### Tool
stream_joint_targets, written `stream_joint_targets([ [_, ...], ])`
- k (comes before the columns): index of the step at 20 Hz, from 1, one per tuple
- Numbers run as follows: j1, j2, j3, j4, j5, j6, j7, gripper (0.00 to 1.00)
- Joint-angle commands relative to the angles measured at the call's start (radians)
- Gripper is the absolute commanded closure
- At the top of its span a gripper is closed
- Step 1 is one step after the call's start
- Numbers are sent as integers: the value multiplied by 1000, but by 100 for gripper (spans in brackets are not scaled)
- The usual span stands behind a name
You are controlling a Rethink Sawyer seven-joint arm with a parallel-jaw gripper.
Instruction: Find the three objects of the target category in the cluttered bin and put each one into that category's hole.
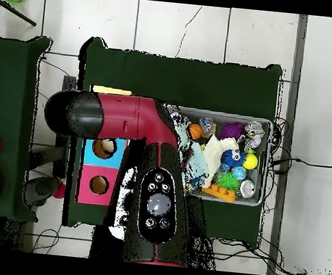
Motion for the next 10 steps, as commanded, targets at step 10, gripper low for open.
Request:
stream_joint_targets([
  [10,-3,53,-1,-6,36,-84,226,100],
])
